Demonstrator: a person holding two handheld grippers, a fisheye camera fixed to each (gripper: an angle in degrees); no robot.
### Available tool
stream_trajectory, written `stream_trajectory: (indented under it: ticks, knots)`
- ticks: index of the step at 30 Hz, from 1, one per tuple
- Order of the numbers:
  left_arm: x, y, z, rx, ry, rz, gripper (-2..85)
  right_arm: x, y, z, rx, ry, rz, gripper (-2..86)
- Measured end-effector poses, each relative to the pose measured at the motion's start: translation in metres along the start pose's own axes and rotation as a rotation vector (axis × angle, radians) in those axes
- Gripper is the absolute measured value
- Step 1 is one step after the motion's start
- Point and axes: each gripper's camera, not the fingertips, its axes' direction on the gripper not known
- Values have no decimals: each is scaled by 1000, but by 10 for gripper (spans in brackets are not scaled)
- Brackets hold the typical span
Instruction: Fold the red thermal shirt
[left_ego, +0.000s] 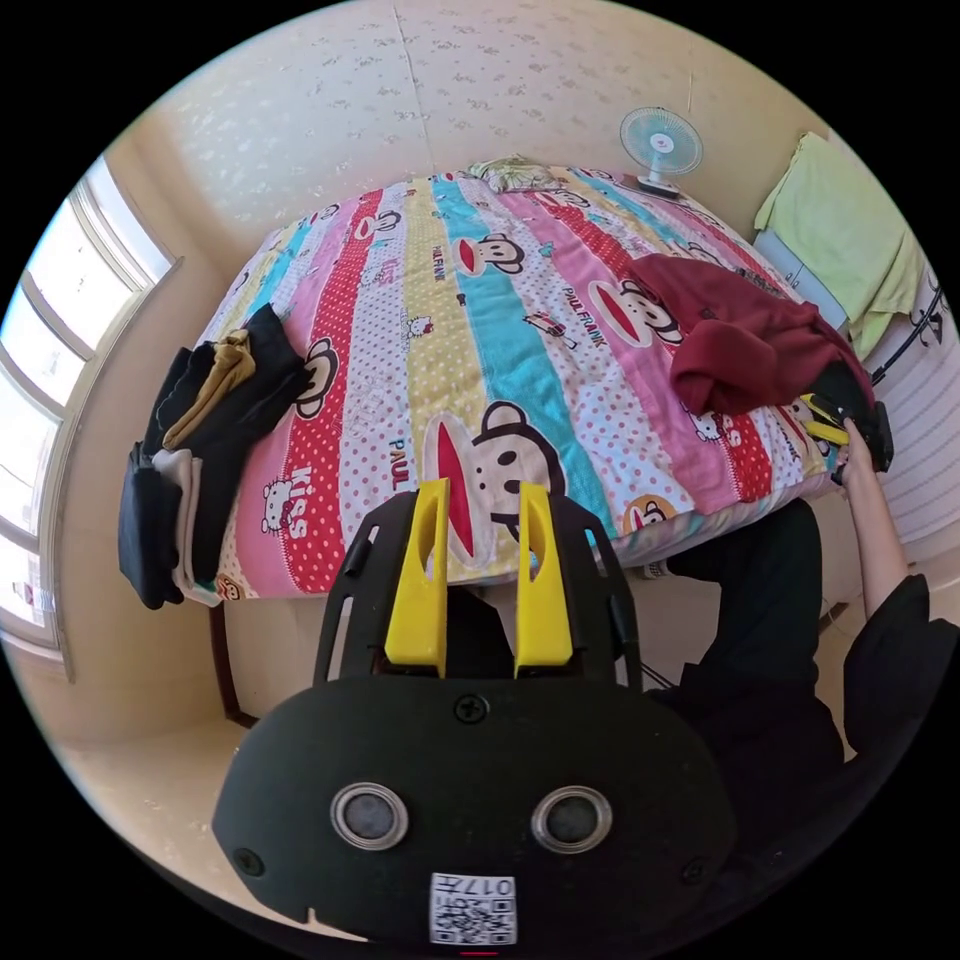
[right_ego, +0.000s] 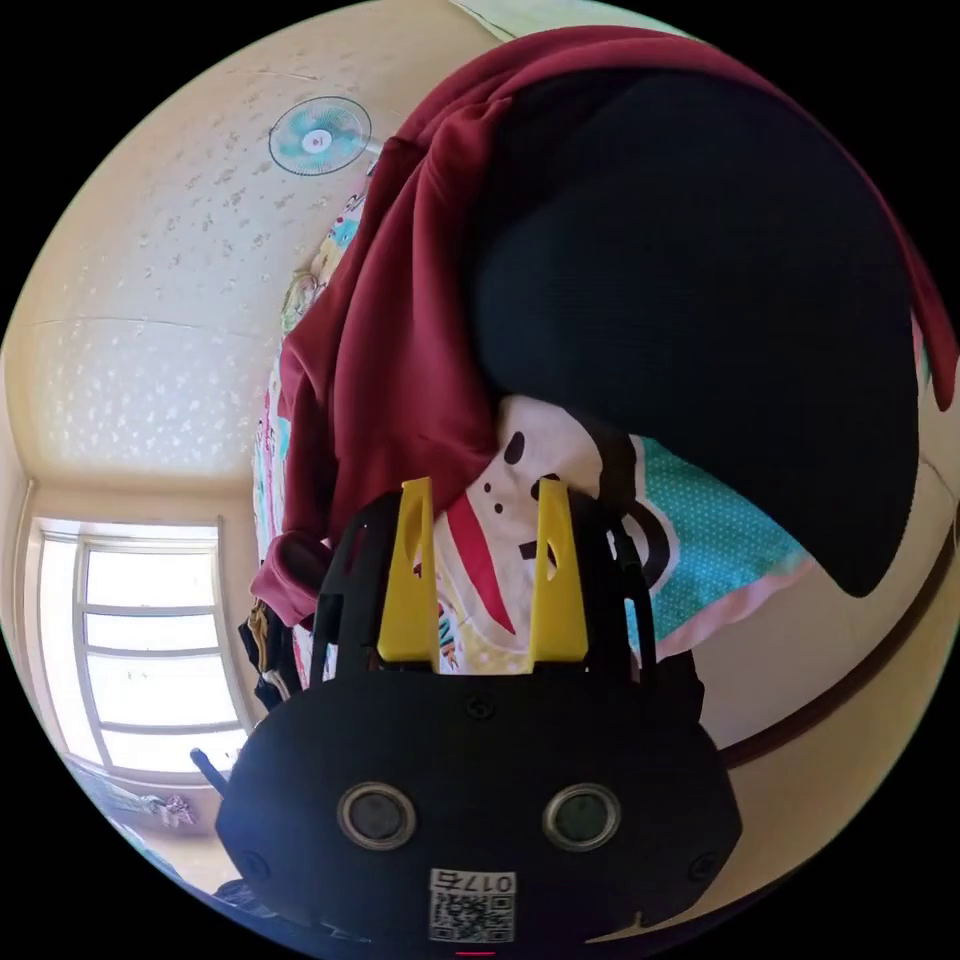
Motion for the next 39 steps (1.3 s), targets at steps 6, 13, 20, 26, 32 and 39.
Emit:
stream_trajectory:
  ticks: [6,13,20,26,32,39]
  knots:
    - [4,-8,8,-49,-3,23,113,-11,-12,15,20,-136,-3,181]
    - [-5,-7,5,-18,19,30,112,-35,-24,40,23,-68,36,184]
    - [-29,-10,18,-35,118,31,97,-52,-8,46,-61,-476,-162,72]
    - [-54,-16,29,-34,294,35,87,-157,14,17,-151,-567,-510,39]
    - [-74,-12,30,3,331,35,87,-347,71,36,-403,-188,-972,28]
    - [-103,4,28,61,393,2,100,-519,201,83,-597,-527,-1372,11]
